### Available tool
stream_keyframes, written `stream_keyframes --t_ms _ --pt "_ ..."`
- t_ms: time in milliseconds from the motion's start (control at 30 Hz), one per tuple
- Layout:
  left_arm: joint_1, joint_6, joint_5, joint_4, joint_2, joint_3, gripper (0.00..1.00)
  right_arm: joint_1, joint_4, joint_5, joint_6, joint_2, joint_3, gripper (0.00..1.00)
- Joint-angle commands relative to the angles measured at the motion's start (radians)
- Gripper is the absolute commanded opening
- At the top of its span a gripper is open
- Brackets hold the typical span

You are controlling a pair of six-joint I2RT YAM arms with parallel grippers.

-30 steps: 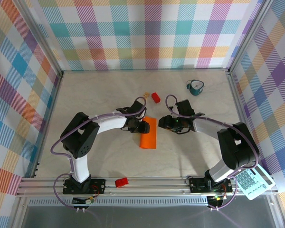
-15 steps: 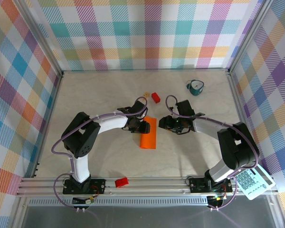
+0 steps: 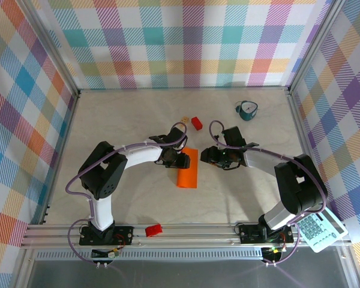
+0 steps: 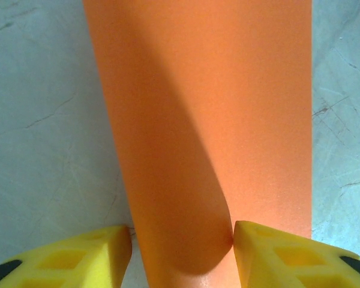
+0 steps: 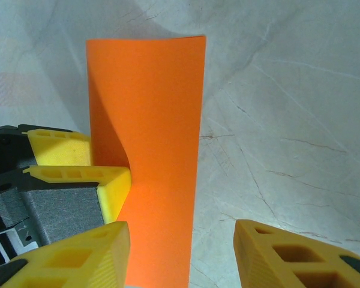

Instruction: Fold a paper plane with a square sheet of paper (fold left side to right side)

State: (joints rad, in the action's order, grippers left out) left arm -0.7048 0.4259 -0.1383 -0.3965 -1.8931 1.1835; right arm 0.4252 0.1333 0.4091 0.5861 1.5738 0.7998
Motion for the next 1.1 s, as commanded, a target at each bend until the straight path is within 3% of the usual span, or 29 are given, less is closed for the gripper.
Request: stream_keyframes --t_ms 0,700,1067 --pt "-0.012 -0.001 0.012 -0.03 -0.084 -0.012 0.51 0.0 -0.011 0.024 -0.011 -0.005 -0.011 0.49" --pt "-0.015 0.001 0.031 -0.041 -0.079 -0.019 0.5 0.004 -0.065 0.084 0.019 0.034 -0.014 0.47" --pt "-0.015 0.001 0.038 -0.045 -0.08 -0.019 0.5 0.057 -0.153 0.155 0.07 0.179 0.053 0.1"
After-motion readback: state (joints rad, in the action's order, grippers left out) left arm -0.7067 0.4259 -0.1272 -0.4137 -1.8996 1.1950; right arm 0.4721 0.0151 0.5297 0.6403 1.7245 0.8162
